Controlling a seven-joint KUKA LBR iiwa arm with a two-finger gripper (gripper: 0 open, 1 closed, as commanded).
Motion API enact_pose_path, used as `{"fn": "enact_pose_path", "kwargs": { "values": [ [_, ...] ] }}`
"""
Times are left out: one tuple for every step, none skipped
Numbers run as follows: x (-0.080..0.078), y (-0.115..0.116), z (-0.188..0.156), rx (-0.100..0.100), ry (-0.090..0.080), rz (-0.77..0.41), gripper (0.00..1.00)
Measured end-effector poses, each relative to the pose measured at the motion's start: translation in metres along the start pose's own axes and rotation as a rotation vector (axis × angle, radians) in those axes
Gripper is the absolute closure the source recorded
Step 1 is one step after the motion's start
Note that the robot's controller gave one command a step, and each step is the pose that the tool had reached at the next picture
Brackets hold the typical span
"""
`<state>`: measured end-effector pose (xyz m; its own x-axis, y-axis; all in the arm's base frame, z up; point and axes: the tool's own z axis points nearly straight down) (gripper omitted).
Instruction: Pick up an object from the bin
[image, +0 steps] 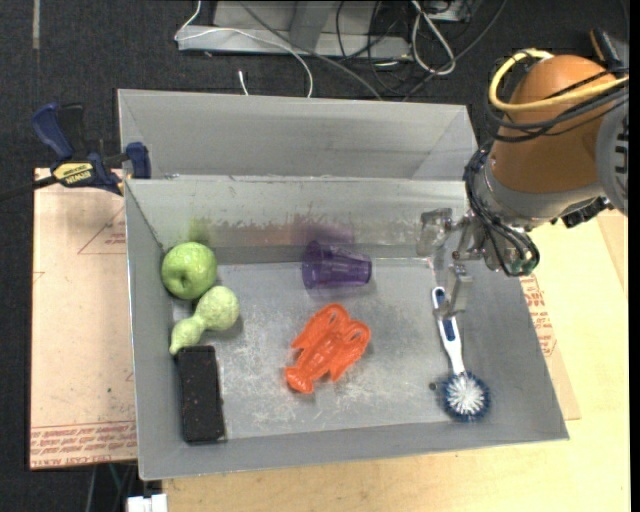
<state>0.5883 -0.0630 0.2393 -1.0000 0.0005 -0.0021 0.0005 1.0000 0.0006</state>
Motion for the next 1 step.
{"fn": "enact_pose_path", "kwargs": {
  "values": [
    [-0.0233,0.0690,0.1484,-0.001,-0.001,0.124,0.00]
  ]
}}
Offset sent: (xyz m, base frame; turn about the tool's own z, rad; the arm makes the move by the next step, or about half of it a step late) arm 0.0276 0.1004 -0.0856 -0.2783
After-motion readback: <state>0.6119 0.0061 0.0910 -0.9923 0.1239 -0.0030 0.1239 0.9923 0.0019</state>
